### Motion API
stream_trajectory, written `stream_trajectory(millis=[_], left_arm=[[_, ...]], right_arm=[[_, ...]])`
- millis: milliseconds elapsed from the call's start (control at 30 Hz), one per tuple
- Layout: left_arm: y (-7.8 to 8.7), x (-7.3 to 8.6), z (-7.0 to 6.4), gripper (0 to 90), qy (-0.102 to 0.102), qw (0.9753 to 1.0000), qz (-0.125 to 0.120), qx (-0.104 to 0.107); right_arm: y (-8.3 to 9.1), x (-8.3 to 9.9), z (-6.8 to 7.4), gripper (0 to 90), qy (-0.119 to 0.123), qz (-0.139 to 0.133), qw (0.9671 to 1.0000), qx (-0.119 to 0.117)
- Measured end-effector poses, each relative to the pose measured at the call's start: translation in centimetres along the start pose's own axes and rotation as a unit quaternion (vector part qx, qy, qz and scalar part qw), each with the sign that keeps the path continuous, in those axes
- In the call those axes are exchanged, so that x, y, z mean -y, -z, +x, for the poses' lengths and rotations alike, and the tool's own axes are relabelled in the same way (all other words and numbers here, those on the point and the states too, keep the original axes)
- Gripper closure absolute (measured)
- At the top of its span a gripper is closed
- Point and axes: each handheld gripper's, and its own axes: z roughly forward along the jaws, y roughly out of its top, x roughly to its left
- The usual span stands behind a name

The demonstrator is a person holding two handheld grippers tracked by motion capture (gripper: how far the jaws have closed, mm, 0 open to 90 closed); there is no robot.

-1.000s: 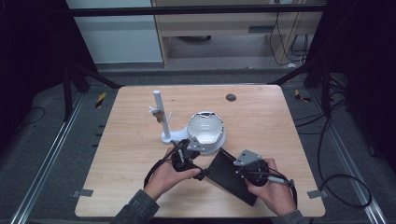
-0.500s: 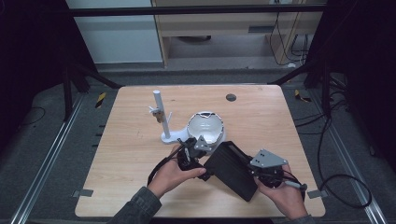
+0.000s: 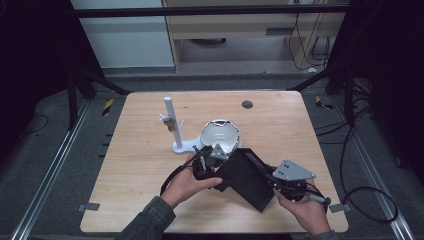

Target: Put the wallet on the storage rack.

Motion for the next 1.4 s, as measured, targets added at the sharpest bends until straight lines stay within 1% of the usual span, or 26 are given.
stream_trajectory(millis=[100, 200, 267, 300, 367, 433, 500, 533, 567, 600, 667, 700, 733, 800, 833, 867, 933, 967, 1033, 1100, 1133, 1167, 1267, 1400], left_arm=[[-0.2, -0.5, -0.1, 14.7, 0.001, 1.0000, -0.002, 0.005], [-0.3, -1.0, -0.2, 17.1, -0.005, 0.9999, -0.001, 0.013], [-0.4, -1.3, -0.2, 18.5, -0.005, 0.9998, 0.001, 0.019], [-0.5, -1.4, -0.2, 19.5, -0.005, 0.9998, 0.001, 0.019], [-0.6, -1.7, -0.1, 22.1, -0.009, 0.9996, 0.005, 0.024], [-0.5, -1.9, 0.1, 26.1, -0.007, 0.9993, 0.003, 0.036], [-0.5, -2.1, 0.2, 30.7, -0.005, 0.9993, 0.004, 0.037], [-0.4, -2.1, 0.3, 36.9, -0.001, 0.9992, 0.001, 0.040], [-0.2, -2.2, 0.4, 41.2, -0.003, 0.9991, 0.005, 0.042], [-0.1, -2.3, 0.4, 45.0, 0.003, 0.9990, 0.004, 0.044], [0.5, -2.6, 0.5, 53.0, 0.009, 0.9983, 0.010, 0.056], [0.8, -2.8, 0.4, 57.3, 0.012, 0.9981, 0.006, 0.060], [1.3, -3.0, 0.3, 61.7, 0.010, 0.9980, 0.004, 0.063], [2.3, -3.5, 0.2, 72.9, 0.010, 0.9974, -0.009, 0.071], [2.8, -3.7, 0.0, 76.0, 0.009, 0.9974, -0.015, 0.070], [3.3, -4.1, -0.2, 78.8, 0.004, 0.9980, -0.013, 0.062], [3.9, -4.6, -0.6, 79.9, -0.006, 0.9988, -0.008, 0.048], [4.2, -5.0, -0.9, 80.1, -0.013, 0.9992, -0.003, 0.037], [4.6, -5.4, -1.1, 80.3, -0.021, 0.9995, 0.003, 0.026], [4.8, -5.7, -1.2, 80.4, -0.024, 0.9995, 0.008, 0.017], [4.9, -5.8, -1.1, 80.6, -0.025, 0.9995, 0.010, 0.015], [5.0, -5.9, -1.1, 80.6, -0.024, 0.9996, 0.011, 0.011], [5.4, -6.3, -0.8, 80.6, -0.023, 0.9996, 0.014, 0.009], [6.2, -6.7, -0.5, 80.7, -0.021, 0.9997, 0.011, 0.000]], right_arm=[[0.0, 0.0, 0.0, 84.2, -0.001, -0.005, 1.0000, 0.000], [0.1, -0.1, 0.0, 84.2, 0.000, -0.011, 0.9999, -0.001], [0.2, -0.2, -0.1, 84.2, 0.001, -0.015, 0.9999, 0.001], [0.3, -0.2, -0.1, 84.2, 0.001, -0.019, 0.9998, 0.001], [0.3, -0.3, -0.2, 84.2, -0.001, -0.024, 0.9997, 0.002], [0.4, -0.3, -0.2, 84.2, -0.001, -0.026, 0.9997, 0.004], [0.5, -0.3, -0.2, 84.2, 0.000, -0.029, 0.9996, 0.003], [0.5, -0.3, -0.2, 84.2, -0.001, -0.031, 0.9995, 0.002], [0.5, -0.3, -0.3, 84.2, -0.001, -0.031, 0.9995, 0.001], [0.5, -0.3, -0.3, 84.1, -0.001, -0.031, 0.9995, 0.000], [0.5, -0.2, -0.3, 84.0, 0.000, -0.032, 0.9995, -0.003], [0.6, -0.2, -0.3, 83.9, 0.001, -0.031, 0.9995, -0.005], [0.6, -0.1, -0.4, 83.8, 0.001, -0.030, 0.9995, -0.008], [0.7, 0.2, -0.6, 83.6, -0.001, -0.028, 0.9996, -0.008], [0.8, 0.3, -0.6, 83.4, -0.002, -0.028, 0.9996, -0.008], [0.8, 0.4, -0.7, 83.1, -0.003, -0.028, 0.9996, -0.008], [1.0, 0.6, -0.8, 82.9, -0.008, -0.029, 0.9995, -0.008], [1.0, 0.7, -0.8, 82.9, -0.008, -0.031, 0.9994, -0.010], [1.1, 0.7, -0.7, 81.9, -0.008, -0.030, 0.9995, -0.011], [0.9, 0.9, -0.5, 78.9, -0.010, -0.028, 0.9994, -0.017], [0.8, 1.0, -0.4, 76.0, -0.013, -0.024, 0.9993, -0.024], [0.7, 1.1, -0.4, 72.9, -0.014, -0.022, 0.9993, -0.026], [0.2, 1.5, -0.1, 57.2, -0.021, -0.008, 0.9991, -0.037], [-0.4, 2.1, 0.1, 40.3, -0.030, 0.018, 0.9981, -0.050]])
